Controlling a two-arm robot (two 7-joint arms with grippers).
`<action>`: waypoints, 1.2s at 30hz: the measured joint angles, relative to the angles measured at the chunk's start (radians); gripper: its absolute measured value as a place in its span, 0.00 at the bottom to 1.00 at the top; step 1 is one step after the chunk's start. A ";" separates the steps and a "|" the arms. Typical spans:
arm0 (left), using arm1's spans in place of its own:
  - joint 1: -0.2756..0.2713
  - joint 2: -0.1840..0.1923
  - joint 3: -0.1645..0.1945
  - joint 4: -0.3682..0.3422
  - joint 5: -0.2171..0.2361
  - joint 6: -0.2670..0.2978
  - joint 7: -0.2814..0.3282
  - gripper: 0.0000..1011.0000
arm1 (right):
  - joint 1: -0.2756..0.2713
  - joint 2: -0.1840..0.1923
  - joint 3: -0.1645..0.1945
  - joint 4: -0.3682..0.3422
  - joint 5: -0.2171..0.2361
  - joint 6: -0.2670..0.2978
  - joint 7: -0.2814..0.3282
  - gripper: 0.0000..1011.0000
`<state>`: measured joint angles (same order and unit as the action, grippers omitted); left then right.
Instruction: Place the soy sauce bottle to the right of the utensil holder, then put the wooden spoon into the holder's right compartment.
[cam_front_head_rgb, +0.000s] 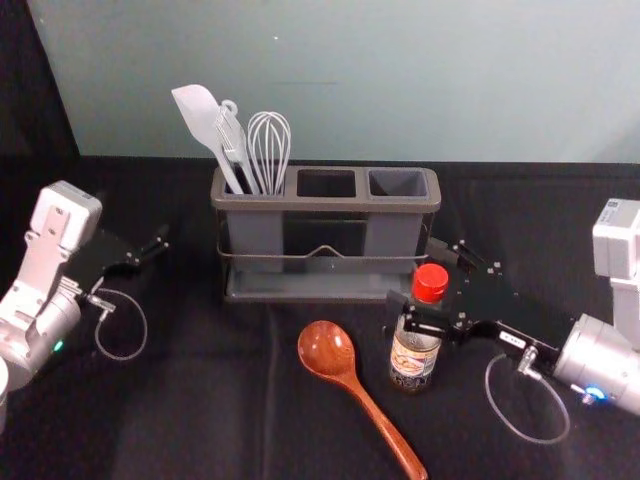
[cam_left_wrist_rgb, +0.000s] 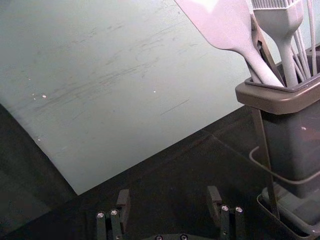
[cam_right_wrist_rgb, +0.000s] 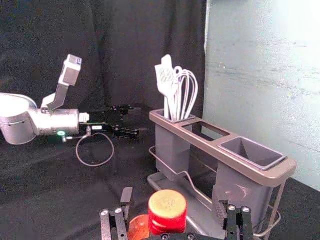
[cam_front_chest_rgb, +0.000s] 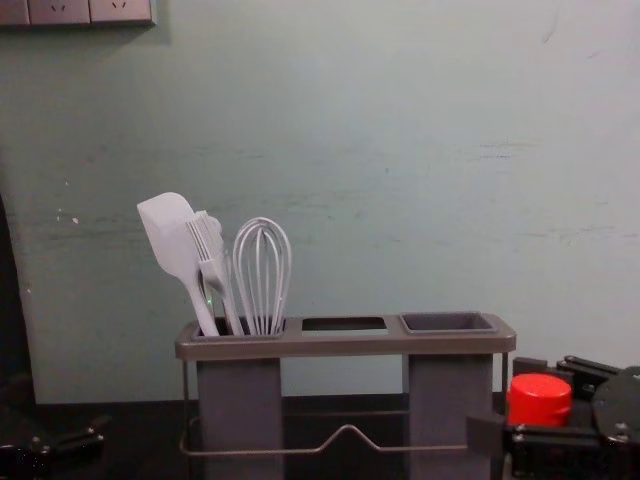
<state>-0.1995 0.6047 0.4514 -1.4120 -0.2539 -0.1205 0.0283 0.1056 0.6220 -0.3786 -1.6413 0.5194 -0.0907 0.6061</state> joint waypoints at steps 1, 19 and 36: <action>0.000 0.000 0.000 0.000 0.000 0.000 0.000 0.99 | 0.001 -0.001 -0.001 0.001 0.000 0.001 0.000 0.99; 0.000 0.000 0.000 0.000 0.000 0.000 0.000 0.99 | -0.002 0.002 0.002 -0.001 0.001 -0.001 0.000 0.82; 0.000 0.000 0.000 0.000 0.000 0.000 0.000 0.99 | -0.004 0.003 0.003 -0.002 0.002 -0.003 0.001 0.38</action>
<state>-0.1995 0.6047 0.4514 -1.4120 -0.2539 -0.1205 0.0283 0.1019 0.6248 -0.3760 -1.6431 0.5215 -0.0939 0.6068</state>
